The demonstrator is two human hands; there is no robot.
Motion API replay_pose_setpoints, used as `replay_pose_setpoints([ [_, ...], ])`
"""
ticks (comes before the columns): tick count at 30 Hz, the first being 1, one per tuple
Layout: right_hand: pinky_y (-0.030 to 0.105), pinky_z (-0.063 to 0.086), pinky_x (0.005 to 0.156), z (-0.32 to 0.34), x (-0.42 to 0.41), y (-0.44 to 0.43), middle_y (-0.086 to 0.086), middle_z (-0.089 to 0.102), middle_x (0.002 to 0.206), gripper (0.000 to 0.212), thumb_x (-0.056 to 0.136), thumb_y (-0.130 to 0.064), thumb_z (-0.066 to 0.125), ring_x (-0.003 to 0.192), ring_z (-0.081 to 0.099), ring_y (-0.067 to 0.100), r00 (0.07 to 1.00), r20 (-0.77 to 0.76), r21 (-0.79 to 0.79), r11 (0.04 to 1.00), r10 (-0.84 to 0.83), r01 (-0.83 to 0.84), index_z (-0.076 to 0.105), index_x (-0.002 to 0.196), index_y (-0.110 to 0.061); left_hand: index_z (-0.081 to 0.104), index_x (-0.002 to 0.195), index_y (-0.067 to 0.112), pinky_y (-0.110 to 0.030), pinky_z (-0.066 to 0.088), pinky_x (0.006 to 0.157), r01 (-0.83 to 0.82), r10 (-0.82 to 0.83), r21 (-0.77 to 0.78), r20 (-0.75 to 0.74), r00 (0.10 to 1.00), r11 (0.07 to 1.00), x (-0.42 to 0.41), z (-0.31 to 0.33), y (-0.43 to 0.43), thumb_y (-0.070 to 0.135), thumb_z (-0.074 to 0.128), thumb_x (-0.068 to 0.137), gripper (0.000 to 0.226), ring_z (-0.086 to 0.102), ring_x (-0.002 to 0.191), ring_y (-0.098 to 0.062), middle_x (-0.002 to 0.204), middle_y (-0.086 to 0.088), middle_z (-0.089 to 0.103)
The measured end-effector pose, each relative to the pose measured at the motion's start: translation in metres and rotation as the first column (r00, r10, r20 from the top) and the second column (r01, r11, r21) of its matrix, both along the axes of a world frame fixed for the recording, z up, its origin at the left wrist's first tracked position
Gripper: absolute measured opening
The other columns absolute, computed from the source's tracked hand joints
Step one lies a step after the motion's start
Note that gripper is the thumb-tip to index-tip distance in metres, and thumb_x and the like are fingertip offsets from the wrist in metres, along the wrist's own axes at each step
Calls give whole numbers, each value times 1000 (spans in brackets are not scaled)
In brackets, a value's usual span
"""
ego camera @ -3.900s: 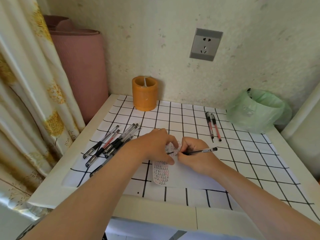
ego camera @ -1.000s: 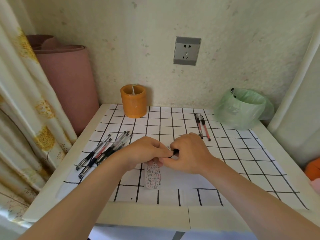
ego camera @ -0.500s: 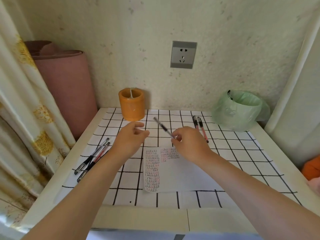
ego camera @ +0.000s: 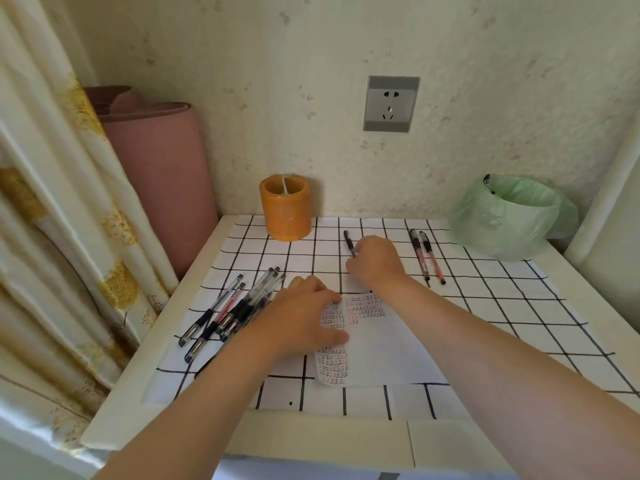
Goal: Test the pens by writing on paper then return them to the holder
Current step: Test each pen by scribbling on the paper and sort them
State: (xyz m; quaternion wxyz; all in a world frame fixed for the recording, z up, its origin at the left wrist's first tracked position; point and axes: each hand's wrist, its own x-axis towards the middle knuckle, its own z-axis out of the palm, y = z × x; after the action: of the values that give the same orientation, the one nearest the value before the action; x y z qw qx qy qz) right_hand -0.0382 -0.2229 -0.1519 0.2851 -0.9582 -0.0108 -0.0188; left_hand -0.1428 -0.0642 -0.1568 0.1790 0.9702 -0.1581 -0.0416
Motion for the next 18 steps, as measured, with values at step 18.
replay_pose_setpoints([
  [18,34,50,78,12,-70,66,-6,63,104,19,88,-16,61,99,57,16,649,195,-270,676,736,-686,69,103,-25,48,140,26,-42,42,100,-477,462,90,152,874,874,-19,15,102,26,47,99,41,37,128,-24,140,-4,46],
])
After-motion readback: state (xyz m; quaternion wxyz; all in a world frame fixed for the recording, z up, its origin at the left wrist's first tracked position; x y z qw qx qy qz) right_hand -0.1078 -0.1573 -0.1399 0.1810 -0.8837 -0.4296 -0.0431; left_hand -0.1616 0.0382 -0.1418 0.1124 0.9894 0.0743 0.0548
